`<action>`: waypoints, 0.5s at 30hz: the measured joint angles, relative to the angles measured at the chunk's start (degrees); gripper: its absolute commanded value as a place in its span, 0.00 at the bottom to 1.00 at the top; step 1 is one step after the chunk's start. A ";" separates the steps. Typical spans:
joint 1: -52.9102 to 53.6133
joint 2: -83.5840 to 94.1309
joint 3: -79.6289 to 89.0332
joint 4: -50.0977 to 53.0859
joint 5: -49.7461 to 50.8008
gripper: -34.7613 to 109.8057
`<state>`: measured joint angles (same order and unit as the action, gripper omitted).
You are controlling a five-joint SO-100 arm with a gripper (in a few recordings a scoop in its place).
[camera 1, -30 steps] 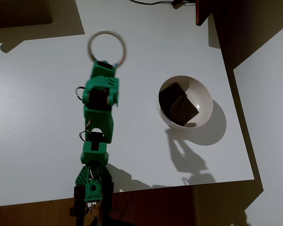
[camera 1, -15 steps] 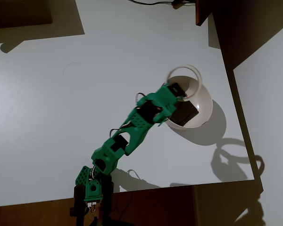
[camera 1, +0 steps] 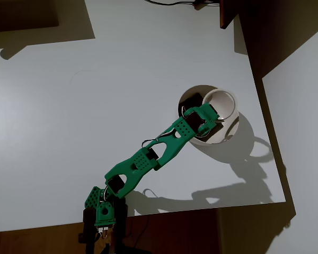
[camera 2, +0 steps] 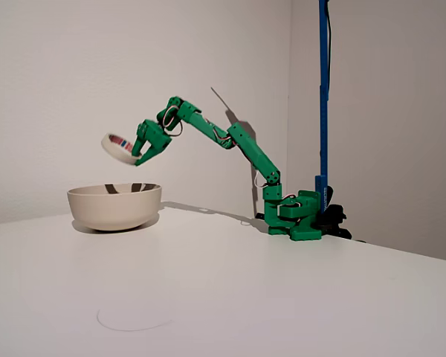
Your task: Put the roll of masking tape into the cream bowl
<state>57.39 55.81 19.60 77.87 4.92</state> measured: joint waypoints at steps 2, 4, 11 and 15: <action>0.00 -2.99 0.00 -0.79 -0.62 0.18; 0.00 -5.45 0.00 -1.32 -0.70 0.18; -0.09 -8.79 0.00 -1.41 1.58 0.36; -0.18 -8.79 0.00 -1.49 3.34 0.38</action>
<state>57.22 47.02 19.60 76.38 8.26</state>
